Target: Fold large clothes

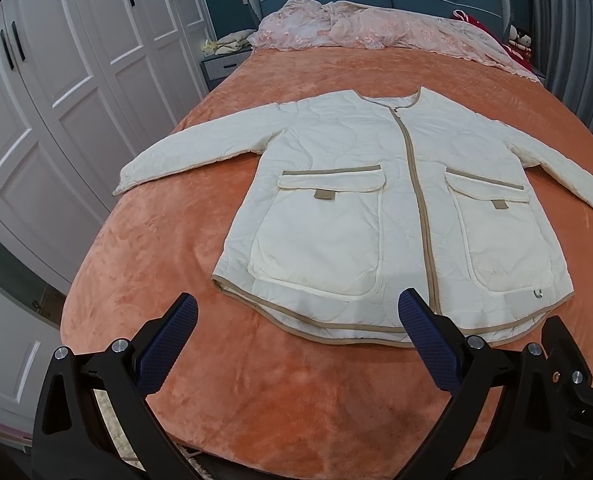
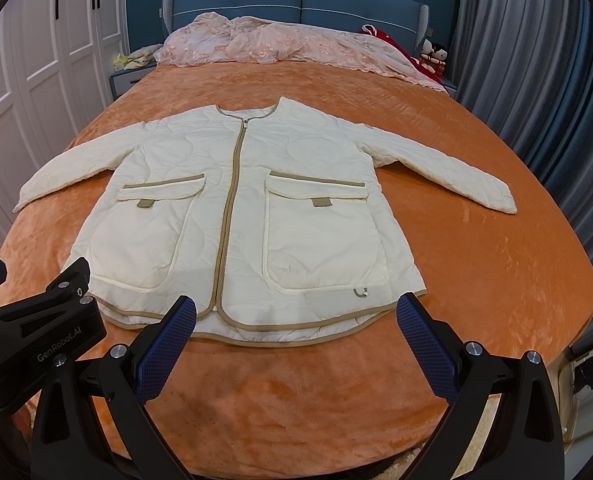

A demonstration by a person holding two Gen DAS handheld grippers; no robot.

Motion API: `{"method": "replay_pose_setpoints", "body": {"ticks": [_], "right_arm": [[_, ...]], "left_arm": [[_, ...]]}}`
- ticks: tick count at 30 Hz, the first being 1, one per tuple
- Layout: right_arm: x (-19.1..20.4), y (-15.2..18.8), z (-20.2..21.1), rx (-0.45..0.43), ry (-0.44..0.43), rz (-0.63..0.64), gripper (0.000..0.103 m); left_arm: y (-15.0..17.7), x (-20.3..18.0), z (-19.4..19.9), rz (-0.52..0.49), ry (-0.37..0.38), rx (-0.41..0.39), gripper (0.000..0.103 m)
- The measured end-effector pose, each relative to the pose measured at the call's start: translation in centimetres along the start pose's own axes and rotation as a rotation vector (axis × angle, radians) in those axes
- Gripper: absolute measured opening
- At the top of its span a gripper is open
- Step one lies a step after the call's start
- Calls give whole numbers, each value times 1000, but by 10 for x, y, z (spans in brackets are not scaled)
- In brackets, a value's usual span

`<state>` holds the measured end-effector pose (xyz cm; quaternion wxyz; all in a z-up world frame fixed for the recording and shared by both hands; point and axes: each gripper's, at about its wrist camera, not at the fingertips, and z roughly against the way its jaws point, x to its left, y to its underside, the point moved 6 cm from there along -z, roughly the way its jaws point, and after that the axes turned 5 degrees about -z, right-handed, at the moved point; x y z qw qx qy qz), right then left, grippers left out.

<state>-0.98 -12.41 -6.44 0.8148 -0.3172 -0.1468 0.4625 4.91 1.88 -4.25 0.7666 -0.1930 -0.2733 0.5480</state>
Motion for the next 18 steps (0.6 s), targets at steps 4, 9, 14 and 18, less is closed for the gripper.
{"method": "replay_pose_setpoints", "body": {"ticks": [4, 9, 14, 18], "right_arm": [[-1, 0, 0, 0, -1, 0, 98], [0, 0, 0, 2, -2, -1, 98], [0, 0, 0, 1, 0, 2, 98], [4, 1, -4, 10, 1, 6, 98]], "left_arm": [[0, -2, -1, 1, 2, 3, 98], [-1, -2, -1, 3, -2, 4, 98], [-3, -6, -5, 8, 11, 14, 98], [-8, -9, -11, 7, 18, 16, 98]]}}
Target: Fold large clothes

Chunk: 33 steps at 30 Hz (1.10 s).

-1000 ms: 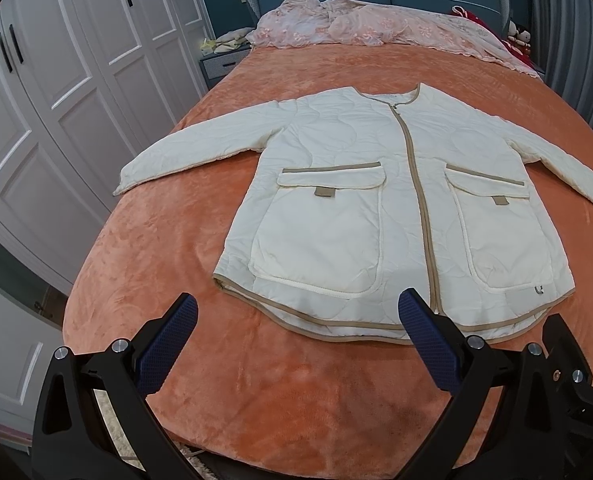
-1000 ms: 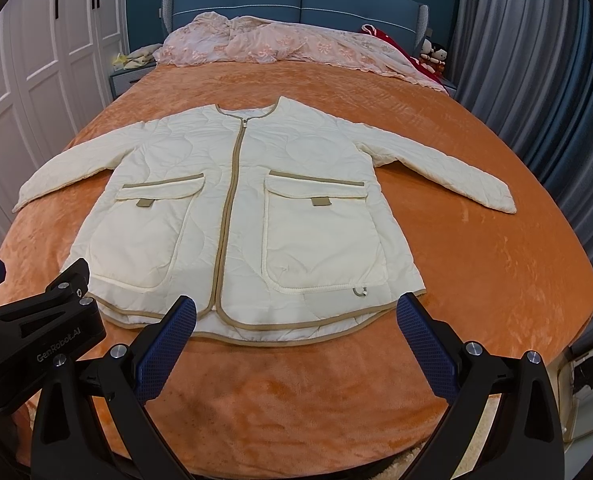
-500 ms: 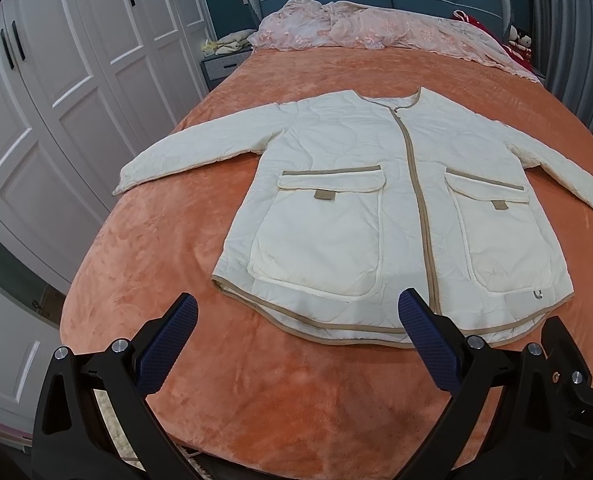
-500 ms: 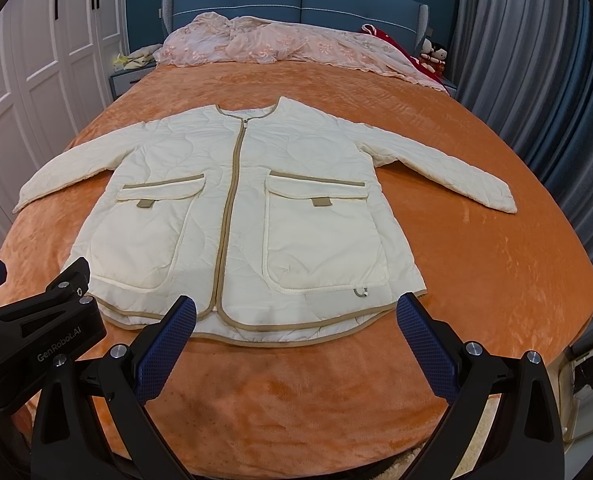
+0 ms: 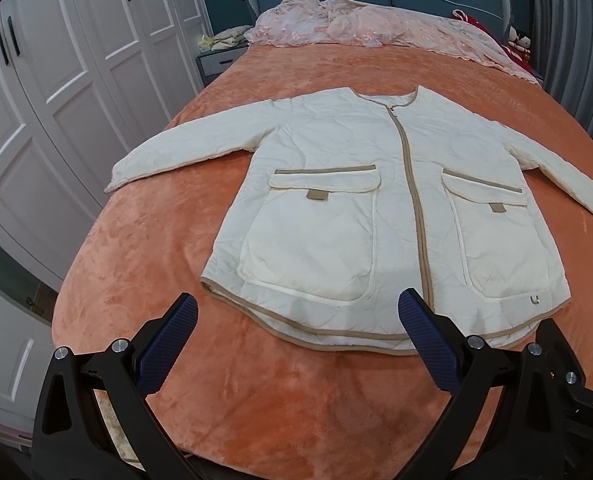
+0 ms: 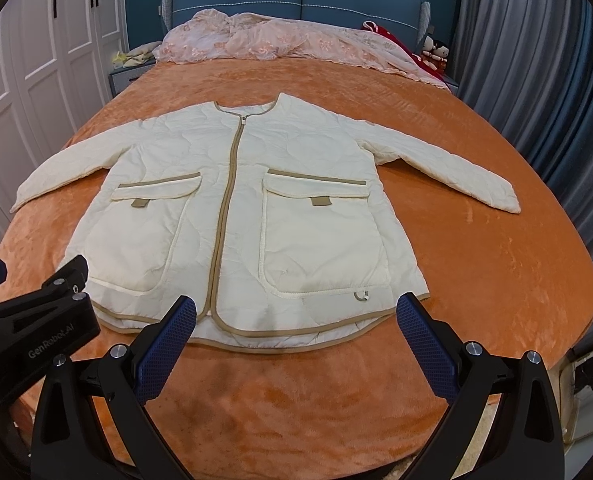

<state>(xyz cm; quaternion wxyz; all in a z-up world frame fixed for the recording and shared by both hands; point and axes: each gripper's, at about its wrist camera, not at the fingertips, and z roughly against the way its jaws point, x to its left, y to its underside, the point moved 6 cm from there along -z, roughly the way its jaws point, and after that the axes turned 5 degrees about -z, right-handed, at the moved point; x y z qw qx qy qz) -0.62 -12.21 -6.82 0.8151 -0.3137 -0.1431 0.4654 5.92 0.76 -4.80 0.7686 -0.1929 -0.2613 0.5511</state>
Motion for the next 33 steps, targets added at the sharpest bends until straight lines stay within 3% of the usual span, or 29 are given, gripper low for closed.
{"method": "replay_pose_setpoints", "body": {"ticks": [16, 26, 29, 33], "right_arm": [[-20, -22, -46, 32, 6, -37, 98], [-52, -48, -88, 47, -13, -91, 98], [-79, -62, -112, 51, -61, -153, 98], [-154, -91, -154, 26, -103, -330, 98]], "left_arm": [[-18, -11, -36, 10, -34, 15, 98], [-37, -33, -65, 6, -2, 47, 98], [-45, -40, -76, 14, 27, 62, 98], [-61, -42, -82, 18, 37, 30, 98]]}}
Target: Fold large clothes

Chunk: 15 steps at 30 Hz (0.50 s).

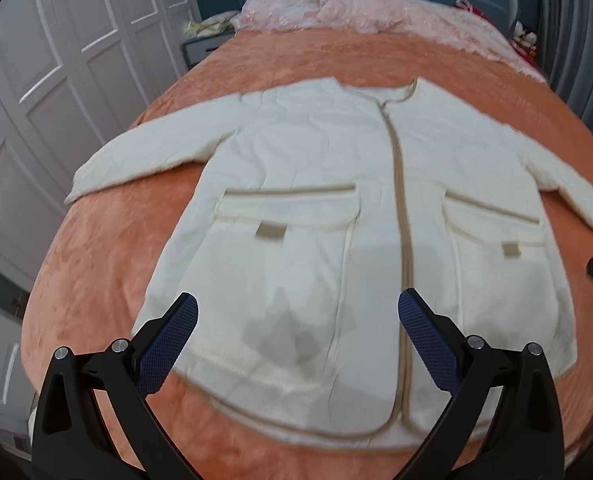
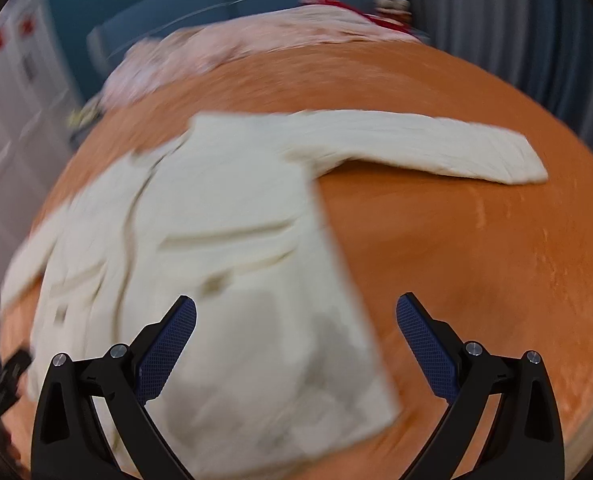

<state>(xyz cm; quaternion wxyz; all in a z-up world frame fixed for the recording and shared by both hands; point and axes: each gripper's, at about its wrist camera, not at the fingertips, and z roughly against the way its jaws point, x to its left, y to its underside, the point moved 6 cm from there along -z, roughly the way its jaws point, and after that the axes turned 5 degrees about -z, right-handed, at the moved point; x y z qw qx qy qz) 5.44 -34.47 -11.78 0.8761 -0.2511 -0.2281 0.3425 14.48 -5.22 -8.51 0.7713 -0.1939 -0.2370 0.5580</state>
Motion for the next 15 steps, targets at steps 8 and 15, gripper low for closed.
{"method": "replay_pose_setpoints", "body": {"ticks": [8, 15], "right_arm": [[-166, -89, -65, -78, 30, -434, 98], [-248, -118, -106, -140, 107, -575, 98]], "left_arm": [[-28, 8, -27, 46, -56, -38, 98], [-34, 9, -51, 41, -96, -25, 98]]}}
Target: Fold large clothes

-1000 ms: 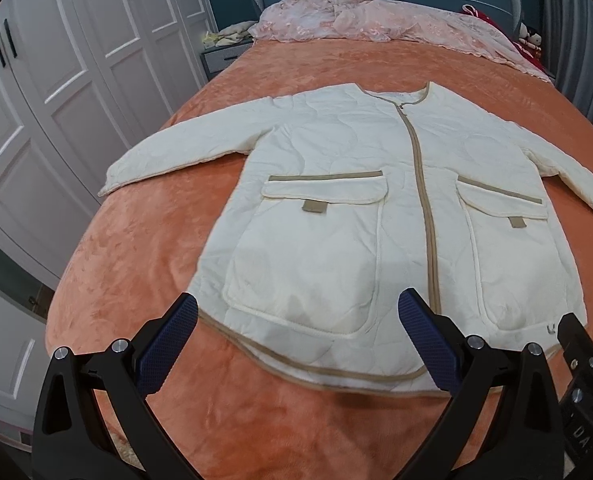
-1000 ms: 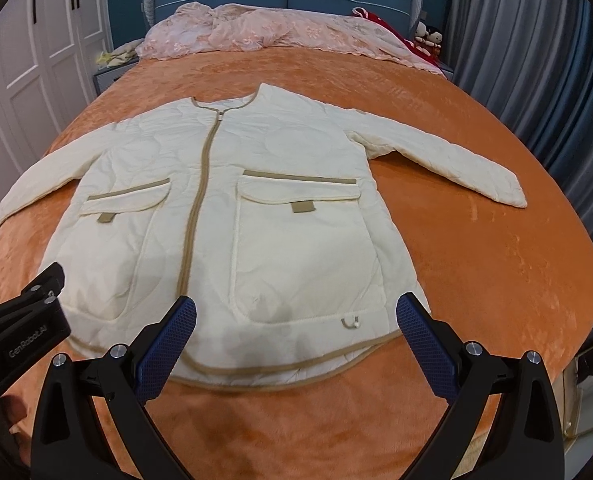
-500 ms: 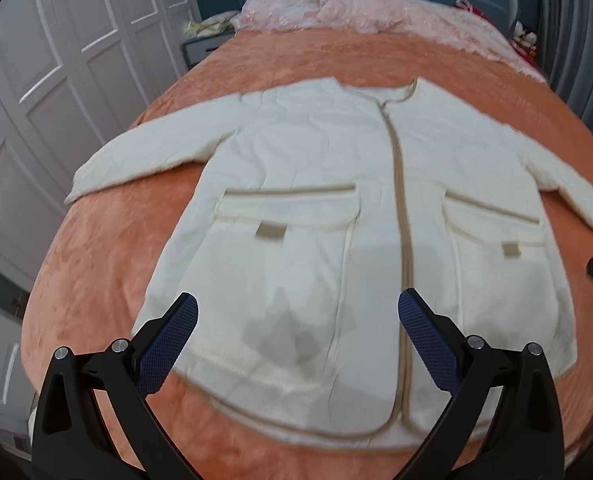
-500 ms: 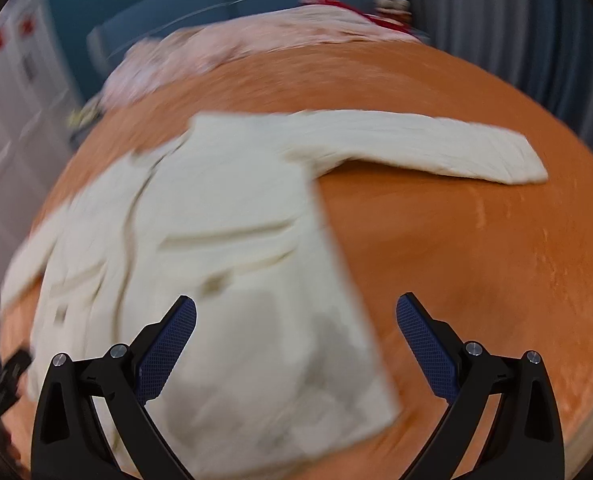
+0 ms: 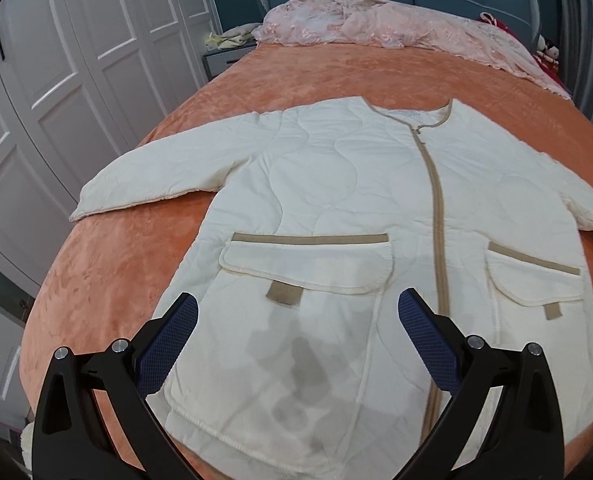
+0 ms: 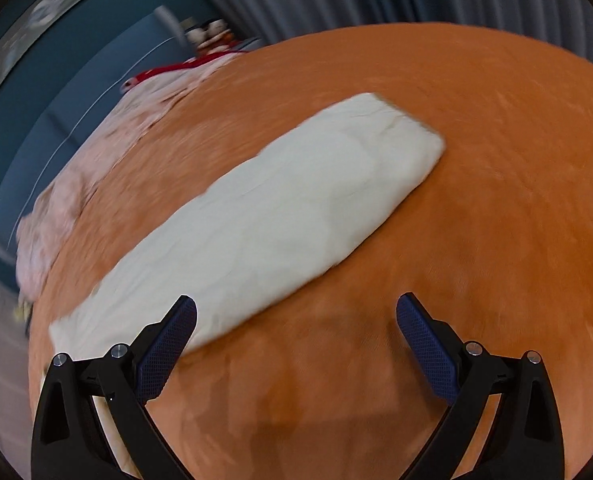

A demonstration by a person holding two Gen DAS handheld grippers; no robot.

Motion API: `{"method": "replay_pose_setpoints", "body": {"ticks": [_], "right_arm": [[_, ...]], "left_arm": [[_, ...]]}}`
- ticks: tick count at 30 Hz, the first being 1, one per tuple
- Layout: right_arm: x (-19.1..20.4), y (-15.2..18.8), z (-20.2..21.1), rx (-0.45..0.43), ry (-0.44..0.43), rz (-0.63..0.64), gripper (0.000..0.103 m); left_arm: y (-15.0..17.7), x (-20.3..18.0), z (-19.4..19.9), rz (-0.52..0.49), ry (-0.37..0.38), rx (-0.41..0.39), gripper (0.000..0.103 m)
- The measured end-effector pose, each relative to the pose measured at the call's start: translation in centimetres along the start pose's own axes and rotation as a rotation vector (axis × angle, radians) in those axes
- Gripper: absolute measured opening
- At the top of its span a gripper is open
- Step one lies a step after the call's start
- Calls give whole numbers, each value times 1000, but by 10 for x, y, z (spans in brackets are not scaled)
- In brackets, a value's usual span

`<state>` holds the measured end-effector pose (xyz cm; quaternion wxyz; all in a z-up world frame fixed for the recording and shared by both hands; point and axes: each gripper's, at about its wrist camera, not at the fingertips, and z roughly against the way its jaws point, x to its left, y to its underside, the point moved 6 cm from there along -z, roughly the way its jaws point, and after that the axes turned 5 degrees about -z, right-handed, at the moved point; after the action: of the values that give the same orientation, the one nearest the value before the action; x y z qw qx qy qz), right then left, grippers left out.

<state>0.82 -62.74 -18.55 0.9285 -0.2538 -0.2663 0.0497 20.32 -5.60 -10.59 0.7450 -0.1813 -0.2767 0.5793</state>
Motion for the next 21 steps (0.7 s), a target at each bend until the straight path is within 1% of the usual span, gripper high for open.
{"method": "replay_pose_setpoints", "body": {"ticks": [2, 4, 5, 7, 8, 9, 10, 11, 13, 15, 16, 17, 18, 19, 20, 21], "right_arm": [[-9, -10, -10, -5, -16, -56, 95], [-15, -22, -21, -8, -34, -124, 86], [-16, -27, -29, -7, -32, -148, 78], [-14, -32, -36, -6, -39, -173, 53], [-9, -33, -41, 6, -29, -175, 33], [-2, -34, -44, 5, -9, -162, 16], [12, -36, -44, -2, -20, -141, 10], [24, -37, -42, -11, -34, -121, 9], [69, -36, -24, -48, -116, -40, 7], [151, -19, 11, -96, -231, 169, 6], [196, 1, 33, -106, -306, 284, 6], [227, 21, 49, -103, -365, 367, 6], [264, 50, 67, -92, -438, 466, 6], [299, 87, 85, -65, -515, 569, 6], [320, 117, 96, -35, -571, 636, 6], [343, 154, 107, 7, -635, 709, 7]], "left_arm": [[-1, 3, -7, 6, -9, 5, 98], [-2, 6, -15, 11, -11, 29, 98], [-2, 8, -21, 15, -4, 52, 98], [-2, 12, -30, 29, 2, 89, 98], [-2, 15, -34, 37, 1, 100, 98], [-3, 18, -38, 43, -4, 105, 98], [-4, 21, -40, 44, -13, 104, 98], [-5, 25, -42, 46, -26, 101, 98], [-6, 32, -44, 55, -37, 99, 98], [-8, 41, -46, 71, -46, 94, 98], [-10, 46, -47, 79, -49, 90, 98], [-11, 51, -48, 86, -51, 89, 98], [-12, 56, -49, 97, -52, 87, 98], [-13, 61, -50, 111, -47, 83, 98], [-14, 65, -50, 122, -45, 83, 98], [-15, 72, -50, 142, -41, 82, 98]]}}
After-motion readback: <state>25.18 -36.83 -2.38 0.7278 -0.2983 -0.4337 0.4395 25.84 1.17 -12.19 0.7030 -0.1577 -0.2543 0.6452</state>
